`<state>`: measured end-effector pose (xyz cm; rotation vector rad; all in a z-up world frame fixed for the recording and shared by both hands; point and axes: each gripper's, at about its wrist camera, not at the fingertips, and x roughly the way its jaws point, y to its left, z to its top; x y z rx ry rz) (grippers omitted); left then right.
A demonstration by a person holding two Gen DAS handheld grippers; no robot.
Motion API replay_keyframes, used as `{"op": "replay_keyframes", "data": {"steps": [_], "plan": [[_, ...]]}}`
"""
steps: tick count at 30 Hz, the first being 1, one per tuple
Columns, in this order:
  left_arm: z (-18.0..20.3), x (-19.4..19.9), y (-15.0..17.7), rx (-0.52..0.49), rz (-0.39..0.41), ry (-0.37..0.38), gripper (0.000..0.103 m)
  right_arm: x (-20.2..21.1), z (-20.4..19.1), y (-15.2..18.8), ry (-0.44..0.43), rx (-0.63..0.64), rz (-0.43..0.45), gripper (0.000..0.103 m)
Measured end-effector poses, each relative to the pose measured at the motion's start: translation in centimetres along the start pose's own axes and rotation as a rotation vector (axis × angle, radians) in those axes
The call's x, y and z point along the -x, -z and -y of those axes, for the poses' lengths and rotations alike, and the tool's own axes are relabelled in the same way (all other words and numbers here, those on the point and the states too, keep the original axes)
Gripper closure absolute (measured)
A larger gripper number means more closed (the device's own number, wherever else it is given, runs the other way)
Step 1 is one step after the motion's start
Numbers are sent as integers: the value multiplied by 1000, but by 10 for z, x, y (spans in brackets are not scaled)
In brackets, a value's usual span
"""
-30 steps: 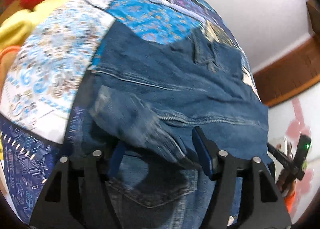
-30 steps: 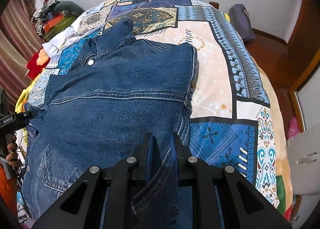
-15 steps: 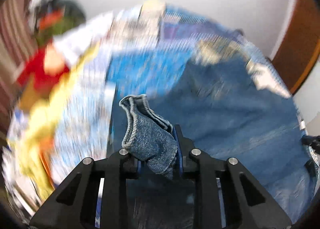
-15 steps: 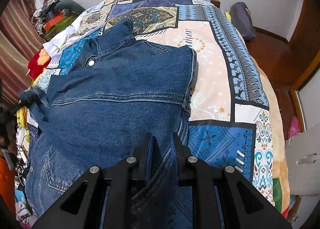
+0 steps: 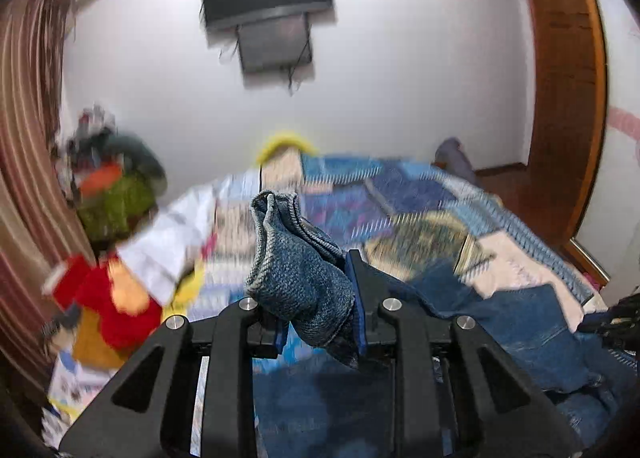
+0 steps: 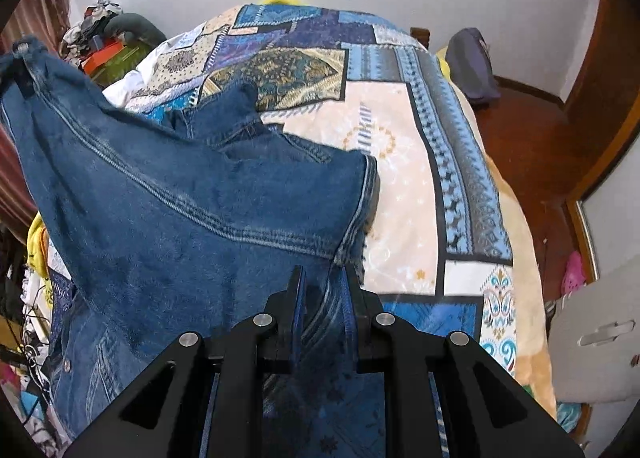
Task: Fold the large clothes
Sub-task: 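Fold the hem toward the collar with both grippers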
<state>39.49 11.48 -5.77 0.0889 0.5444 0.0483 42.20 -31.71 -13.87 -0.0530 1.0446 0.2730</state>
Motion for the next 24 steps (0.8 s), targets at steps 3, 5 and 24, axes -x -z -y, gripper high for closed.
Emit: {"op": "replay_keyframes", "data": {"steps": [3,5,24], "plan": [[-17,-30,34,38,-122,17,78,-9,-7,-4,-21,11,-11,89],[-31,-52,67,62,-230,13,77,-23,-12,-4,-12,31,-45,89],[-87,-47,213,177,-544,-4,23,-38,22,17,36,-17,-46,25]]}}
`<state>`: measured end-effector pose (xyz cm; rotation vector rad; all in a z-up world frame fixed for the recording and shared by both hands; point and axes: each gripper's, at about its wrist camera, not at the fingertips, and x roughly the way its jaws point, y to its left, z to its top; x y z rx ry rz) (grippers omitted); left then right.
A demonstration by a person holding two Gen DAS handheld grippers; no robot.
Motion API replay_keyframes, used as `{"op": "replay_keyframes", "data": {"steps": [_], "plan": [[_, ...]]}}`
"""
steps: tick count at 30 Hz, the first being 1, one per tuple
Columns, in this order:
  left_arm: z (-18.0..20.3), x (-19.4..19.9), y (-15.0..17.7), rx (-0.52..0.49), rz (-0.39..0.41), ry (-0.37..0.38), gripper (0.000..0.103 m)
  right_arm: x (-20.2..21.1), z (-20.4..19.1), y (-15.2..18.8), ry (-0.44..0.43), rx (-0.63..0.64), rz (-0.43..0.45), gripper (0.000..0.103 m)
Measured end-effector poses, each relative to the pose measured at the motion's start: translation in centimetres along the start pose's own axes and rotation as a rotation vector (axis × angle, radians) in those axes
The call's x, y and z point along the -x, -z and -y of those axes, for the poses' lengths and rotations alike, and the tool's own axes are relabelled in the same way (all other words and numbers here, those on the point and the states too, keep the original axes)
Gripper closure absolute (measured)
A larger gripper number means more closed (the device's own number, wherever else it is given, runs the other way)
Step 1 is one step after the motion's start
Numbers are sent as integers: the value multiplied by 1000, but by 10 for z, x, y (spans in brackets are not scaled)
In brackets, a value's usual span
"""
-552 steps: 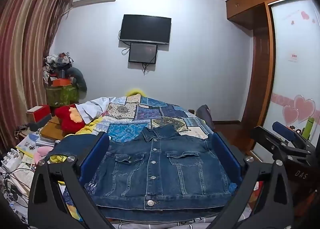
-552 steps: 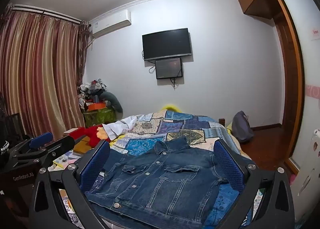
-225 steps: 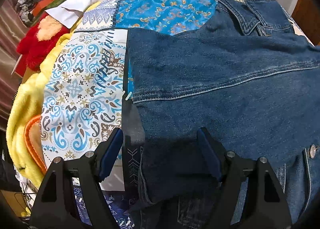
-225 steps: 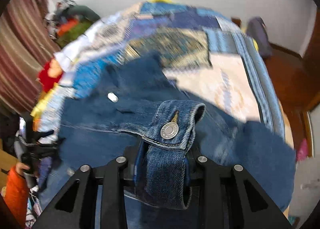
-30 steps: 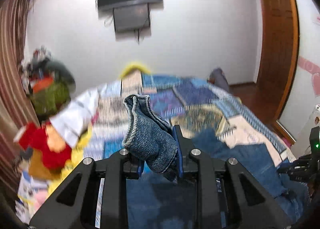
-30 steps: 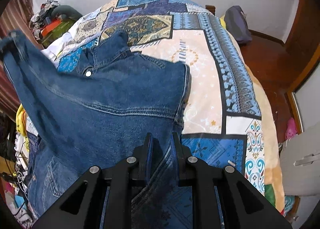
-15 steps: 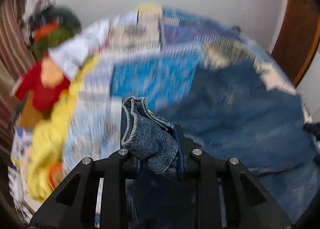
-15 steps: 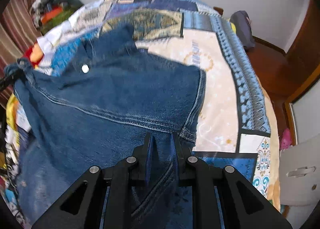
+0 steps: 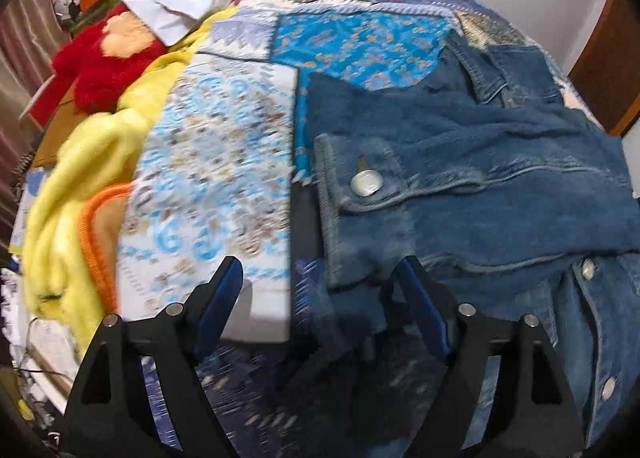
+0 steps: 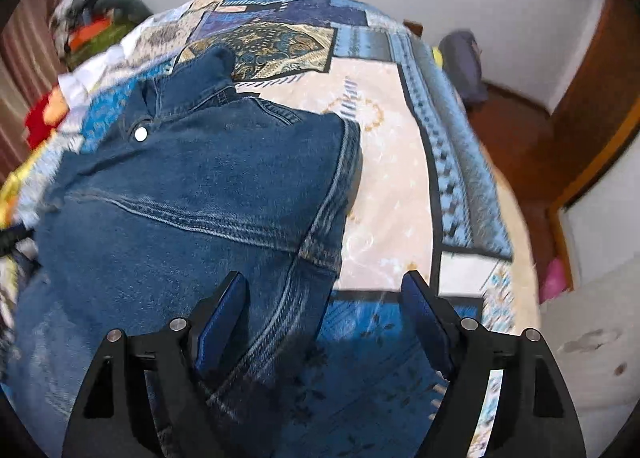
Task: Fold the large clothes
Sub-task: 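Fold the hem toward the collar with both grippers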
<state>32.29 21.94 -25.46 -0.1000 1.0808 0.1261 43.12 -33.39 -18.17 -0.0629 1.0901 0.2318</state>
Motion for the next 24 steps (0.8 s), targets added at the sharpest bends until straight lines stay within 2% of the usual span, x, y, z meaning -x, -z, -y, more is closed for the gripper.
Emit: {"op": "replay_keyframes", "data": {"steps": [4,9,14,18,21,23,24], "plan": [[-14,13,-15,29,38,5,23,-3,18,-6,-117,-110,-40,25],[-22,10,-60,82,61,64,23,-4,27,-25,-161,-192,-22,25],[-23,-37,-101,140,-20,134,23,-2,29,-49,-195,-228,13,25],[-20,-75,-114,177,-85,181,23,-13,30,-64,-206,-235,12,25],[-16,-94,-118,178,-113,215,30,-31,28,-72,-217,-235,-19,25],[-13,-105,-119,177,-136,238,46,-42,27,-74,-226,-236,-35,28],[-12,-110,-119,180,-146,246,50,-46,25,-75,-239,-235,-37,31]]}}
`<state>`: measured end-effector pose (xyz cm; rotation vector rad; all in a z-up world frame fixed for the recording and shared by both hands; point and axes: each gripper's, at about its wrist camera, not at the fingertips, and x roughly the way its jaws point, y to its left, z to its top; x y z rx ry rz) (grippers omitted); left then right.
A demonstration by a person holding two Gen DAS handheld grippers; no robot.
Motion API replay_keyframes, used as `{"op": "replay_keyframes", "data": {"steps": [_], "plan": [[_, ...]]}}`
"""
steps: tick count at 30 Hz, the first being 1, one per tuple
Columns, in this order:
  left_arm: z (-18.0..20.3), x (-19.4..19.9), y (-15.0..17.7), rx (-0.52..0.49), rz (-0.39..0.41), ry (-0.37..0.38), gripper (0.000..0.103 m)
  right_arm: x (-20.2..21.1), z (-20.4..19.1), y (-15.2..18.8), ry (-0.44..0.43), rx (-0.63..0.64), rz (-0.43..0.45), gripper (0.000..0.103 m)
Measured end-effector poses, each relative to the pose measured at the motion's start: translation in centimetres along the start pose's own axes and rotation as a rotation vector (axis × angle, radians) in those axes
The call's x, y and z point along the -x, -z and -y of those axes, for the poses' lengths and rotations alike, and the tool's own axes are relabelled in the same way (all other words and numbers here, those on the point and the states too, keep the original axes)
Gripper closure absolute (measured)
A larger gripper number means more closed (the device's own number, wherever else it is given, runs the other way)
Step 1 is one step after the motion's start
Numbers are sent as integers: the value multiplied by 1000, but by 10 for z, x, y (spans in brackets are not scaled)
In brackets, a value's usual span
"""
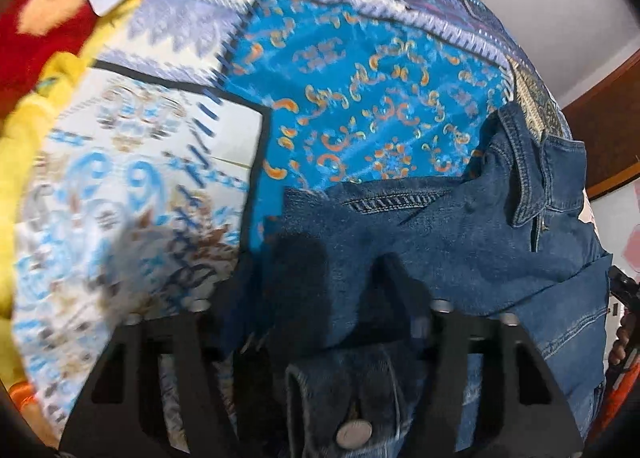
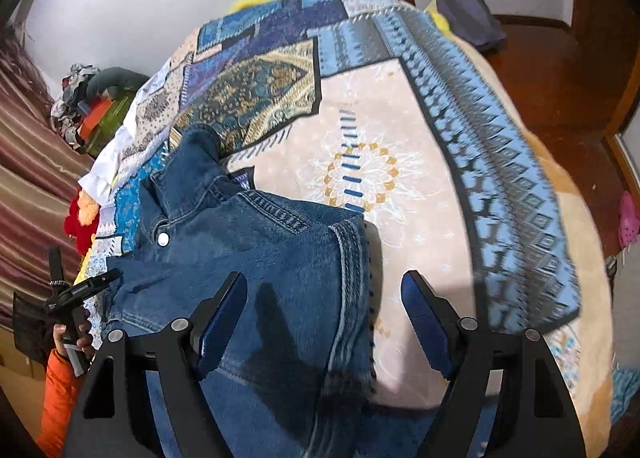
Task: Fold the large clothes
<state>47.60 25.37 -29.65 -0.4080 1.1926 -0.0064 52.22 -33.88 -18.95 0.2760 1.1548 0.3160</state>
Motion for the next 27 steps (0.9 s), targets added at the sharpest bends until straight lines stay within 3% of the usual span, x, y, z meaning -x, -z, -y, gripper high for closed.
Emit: {"op": "replay_keyframes", "data": {"steps": [3,5,8,10,14,21,27], "plan": [[1,-10,-1,12,-4,2,66,-12,-6,-3,-18,6,15,40],[4,-11,-2,15,5,7,80,-18,-12,-4,-4,15,12,57],[15,-5,-2,-6,34,-33,91,-24,-17,-8,10,29,10,80],[25,4,-3,-30,60,-71,93,-20,-21,-13,7,39,32,87],[48,50,-5,-107,186,-117,94,-2,-38,-30,-20,89,97,92],[66,134,-14,-133,364,-81,95,12,-92,-64,-22,221,165,94],[63,168,-29,-117,468,-101,95,16,-134,-90,-27,312,236,94]]}}
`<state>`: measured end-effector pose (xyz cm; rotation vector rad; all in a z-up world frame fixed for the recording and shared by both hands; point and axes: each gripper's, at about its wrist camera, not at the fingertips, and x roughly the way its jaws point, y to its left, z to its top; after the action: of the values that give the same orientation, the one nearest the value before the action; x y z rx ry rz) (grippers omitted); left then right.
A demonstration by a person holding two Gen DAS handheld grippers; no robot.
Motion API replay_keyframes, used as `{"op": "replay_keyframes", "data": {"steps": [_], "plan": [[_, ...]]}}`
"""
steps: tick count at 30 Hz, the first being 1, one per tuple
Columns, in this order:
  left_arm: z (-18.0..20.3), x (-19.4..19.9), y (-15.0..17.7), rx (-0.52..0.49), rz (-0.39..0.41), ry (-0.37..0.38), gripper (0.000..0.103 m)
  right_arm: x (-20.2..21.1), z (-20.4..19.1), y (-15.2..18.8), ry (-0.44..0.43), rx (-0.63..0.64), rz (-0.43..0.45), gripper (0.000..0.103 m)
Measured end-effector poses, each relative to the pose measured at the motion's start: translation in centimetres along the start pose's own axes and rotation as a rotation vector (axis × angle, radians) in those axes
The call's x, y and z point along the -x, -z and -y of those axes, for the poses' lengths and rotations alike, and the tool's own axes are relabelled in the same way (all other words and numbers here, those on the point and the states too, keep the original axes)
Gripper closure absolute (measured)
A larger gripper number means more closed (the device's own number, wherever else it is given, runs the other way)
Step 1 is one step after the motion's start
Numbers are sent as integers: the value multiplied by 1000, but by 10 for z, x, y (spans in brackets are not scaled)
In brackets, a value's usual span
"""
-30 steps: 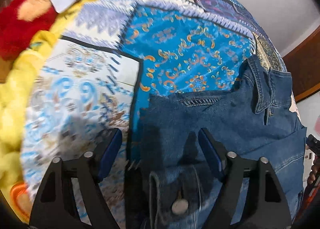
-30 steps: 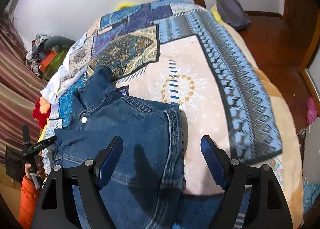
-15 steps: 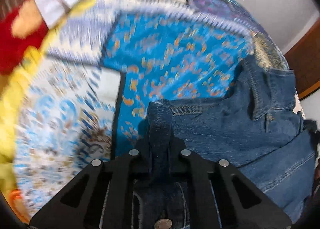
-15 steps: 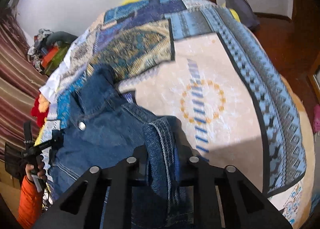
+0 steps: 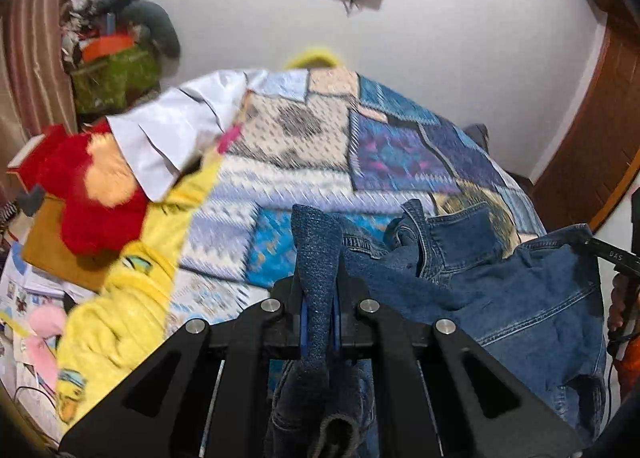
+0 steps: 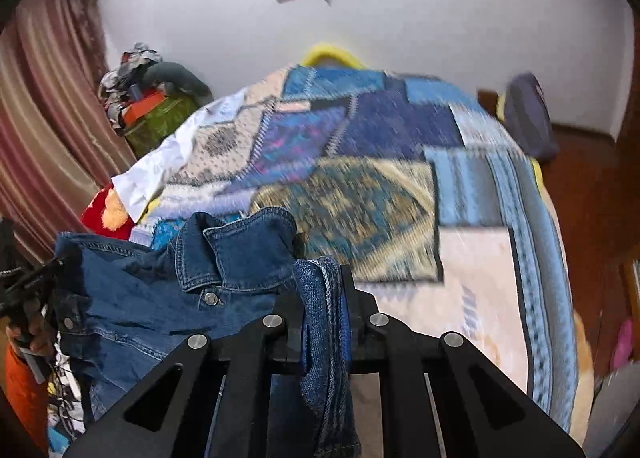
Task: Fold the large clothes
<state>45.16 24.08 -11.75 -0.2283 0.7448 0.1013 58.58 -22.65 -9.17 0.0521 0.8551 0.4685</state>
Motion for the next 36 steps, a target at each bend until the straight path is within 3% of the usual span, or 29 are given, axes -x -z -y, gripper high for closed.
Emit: {"op": "replay_keyframes", "data": {"steps": [3,6,9,15,17,22,28,30,32,34,36], "plan": [[-16,-11,-9,30,1,-34,95,-14,-5,-18,-2,-3,8,94],[-36,-43,-11,48,-56,-98,95,-44,-9,-26,37,11,-33,94],[-59,-86,-4,82,-154,-142,95,-79,-7,-22,81,11,-81,93],[-86,-136,9,121,-242,-189,92,-124,13,-2,164,-21,-159,93],[-85,-147,14,99,-275,-222,84,-136,21,3,161,-34,-201,92],[-82,-155,22,39,-293,-265,78,-141,19,7,187,11,-200,90],[-68,-118,11,-8,-239,-261,76,-137,-6,12,318,202,-184,89],[-63,-92,6,-25,-187,-240,62,-132,-7,12,328,206,-176,89],[-59,-72,5,-30,-136,-222,38,-128,-4,11,314,182,-179,89],[-53,-59,10,-49,-123,-205,31,-126,-1,12,303,159,-182,89],[-46,-63,24,-90,-176,-189,28,-129,4,14,284,128,-192,89]]}}
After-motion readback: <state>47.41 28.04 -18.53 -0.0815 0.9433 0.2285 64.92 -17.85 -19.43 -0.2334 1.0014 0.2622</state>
